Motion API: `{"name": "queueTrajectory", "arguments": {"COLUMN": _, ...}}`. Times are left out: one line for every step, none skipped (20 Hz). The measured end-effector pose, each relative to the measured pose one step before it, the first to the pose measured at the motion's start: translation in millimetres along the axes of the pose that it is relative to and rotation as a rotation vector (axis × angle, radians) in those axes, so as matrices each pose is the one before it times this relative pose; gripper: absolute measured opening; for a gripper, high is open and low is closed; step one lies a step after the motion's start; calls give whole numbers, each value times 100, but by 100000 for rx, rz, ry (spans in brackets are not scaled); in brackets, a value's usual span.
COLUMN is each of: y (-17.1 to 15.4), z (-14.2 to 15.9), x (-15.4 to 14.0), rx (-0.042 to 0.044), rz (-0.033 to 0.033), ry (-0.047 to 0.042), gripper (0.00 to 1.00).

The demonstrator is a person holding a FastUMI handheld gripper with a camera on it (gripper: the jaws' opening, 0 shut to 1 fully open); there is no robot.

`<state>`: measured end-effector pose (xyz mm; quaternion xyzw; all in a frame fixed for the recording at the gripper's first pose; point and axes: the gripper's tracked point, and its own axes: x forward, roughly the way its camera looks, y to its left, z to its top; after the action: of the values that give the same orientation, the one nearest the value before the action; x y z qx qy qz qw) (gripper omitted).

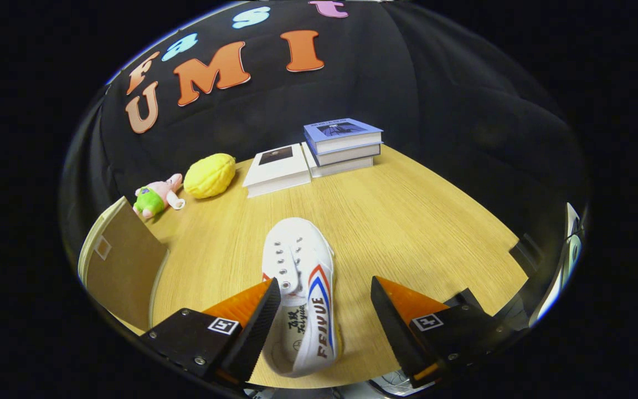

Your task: Open the storage box then place both shoes into the box .Put the left shoe in first, then the right shoe, with the right side of both shoes facing outward in a uniform manner.

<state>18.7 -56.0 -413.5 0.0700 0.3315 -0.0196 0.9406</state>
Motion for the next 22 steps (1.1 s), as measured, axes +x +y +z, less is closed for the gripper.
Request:
{"name": "queueTrajectory", "arguments": {"y": -32, "z": -256, "x": 368, "rx": 152, "rz": 677, "ry": 823, "gripper": 96}}
{"name": "queueTrajectory", "arguments": {"y": 51, "z": -318, "x": 326, "rx": 48, "rz": 564, "ry": 1034, "gripper": 94}}
{"name": "queueTrajectory", "arguments": {"y": 22, "z": -251, "x": 437, "rx": 179, "rz": 46, "ry": 841, "gripper": 89}}
{"name": "queueTrajectory", "arguments": {"y": -49, "z": -270, "x": 287, "rx": -420, "rz": -296, "ry": 776, "gripper": 84}}
{"name": "queueTrajectory", "arguments": {"y": 53, "z": -208, "x": 366, "rx": -23, "rz": 317, "ry": 745, "gripper": 75}}
{"name": "queueTrajectory", "arguments": {"y": 476, "z": -36, "x": 95, "rx": 854, "rz": 2057, "ry": 310, "gripper": 71}}
{"name": "queueTrajectory", "arguments": {"y": 590, "z": 113, "x": 92, "rx": 1418, "rz": 2883, "ry": -188, "gripper": 58}}
{"name": "queueTrajectory", "arguments": {"y": 140, "z": -101, "x": -238, "rx": 1220, "rz": 837, "ry": 145, "gripper": 46}}
{"name": "queueTrajectory", "arguments": {"y": -9, "z": 185, "x": 107, "rx": 145, "rz": -496, "ry": -1208, "gripper": 33}}
{"name": "queueTrajectory", "arguments": {"y": -215, "z": 37, "x": 191, "rx": -1435, "rz": -659, "ry": -1103, "gripper": 28}}
{"name": "queueTrajectory", "arguments": {"y": -222, "z": -6, "x": -20, "rx": 508, "rz": -1052, "ry": -267, "gripper": 15}}
{"name": "queueTrajectory", "arguments": {"y": -51, "z": 207, "x": 5, "rx": 1174, "rz": -226, "ry": -123, "gripper": 11}}
{"name": "queueTrajectory", "arguments": {"y": 13, "z": 137, "x": -199, "rx": 1570, "rz": 248, "ry": 428, "gripper": 5}}
{"name": "queueTrajectory", "arguments": {"y": 49, "z": 224, "x": -64, "rx": 2041, "rz": 675, "ry": -359, "gripper": 5}}
{"name": "queueTrajectory", "arguments": {"y": 124, "z": 116, "x": -294, "rx": 1536, "rz": 869, "ry": -158, "gripper": 4}}
{"name": "queueTrajectory", "arguments": {"y": 708, "z": 405, "x": -389, "rx": 1815, "rz": 1517, "ry": -548, "gripper": 4}}
{"name": "queueTrajectory", "arguments": {"y": 1032, "z": 419, "x": -509, "rx": 2183, "rz": 1845, "ry": -696, "gripper": 4}}
{"name": "queueTrajectory", "arguments": {"y": 901, "z": 350, "x": -491, "rx": 1224, "rz": 1362, "ry": -605, "gripper": 4}}
{"name": "queueTrajectory", "arguments": {"y": 977, "z": 634, "x": -386, "rx": -25, "rz": 950, "ry": -1545, "gripper": 4}}
{"name": "queueTrajectory", "arguments": {"y": 1002, "z": 616, "x": -352, "rx": -572, "rz": 791, "ry": -1557, "gripper": 4}}
{"name": "queueTrajectory", "arguments": {"y": 1200, "z": 609, "x": -366, "rx": -225, "rz": 951, "ry": -1258, "gripper": 4}}
{"name": "queueTrajectory", "arguments": {"y": 1237, "z": 576, "x": -510, "rx": 258, "rz": 1340, "ry": -1038, "gripper": 4}}
